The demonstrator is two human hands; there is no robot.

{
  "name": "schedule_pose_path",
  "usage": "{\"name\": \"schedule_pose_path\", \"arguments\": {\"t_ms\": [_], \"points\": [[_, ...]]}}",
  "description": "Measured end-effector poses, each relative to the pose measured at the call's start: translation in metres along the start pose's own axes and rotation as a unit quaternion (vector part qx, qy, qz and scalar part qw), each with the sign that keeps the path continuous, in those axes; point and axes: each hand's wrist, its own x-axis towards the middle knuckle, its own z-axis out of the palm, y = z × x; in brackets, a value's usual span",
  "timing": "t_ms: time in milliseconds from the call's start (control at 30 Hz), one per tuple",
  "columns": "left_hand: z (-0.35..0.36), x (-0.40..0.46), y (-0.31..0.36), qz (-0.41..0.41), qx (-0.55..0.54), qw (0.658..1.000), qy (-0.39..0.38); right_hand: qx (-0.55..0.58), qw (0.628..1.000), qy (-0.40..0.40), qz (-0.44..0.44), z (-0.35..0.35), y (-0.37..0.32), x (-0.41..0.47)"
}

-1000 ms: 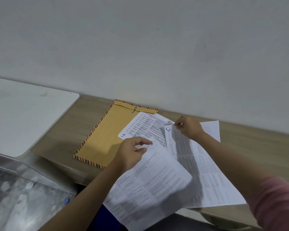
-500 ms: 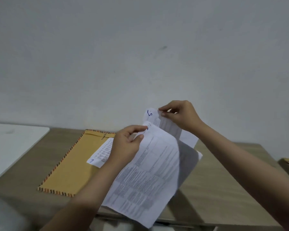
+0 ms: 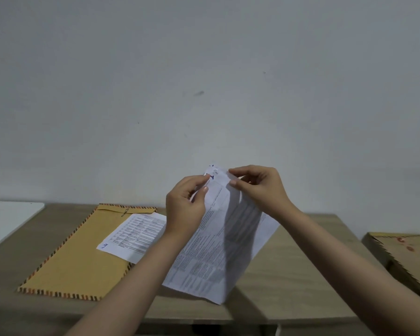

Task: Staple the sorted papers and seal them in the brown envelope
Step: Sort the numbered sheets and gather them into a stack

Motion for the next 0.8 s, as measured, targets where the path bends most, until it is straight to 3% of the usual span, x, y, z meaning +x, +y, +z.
{"name": "schedule_pose_path", "arguments": {"t_ms": [233,800], "points": [[0.018,-0.008,-0.005,0.029,0.026,0.999,0.006,0.008,1.0,0.011,-0.011,-0.012,0.011,-0.015],[0.037,-0.023,-0.011,-0.052,-0.031,0.998,0.001,0.005,1.0,0.027,0.012,-0.016,0.04,-0.031]]}}
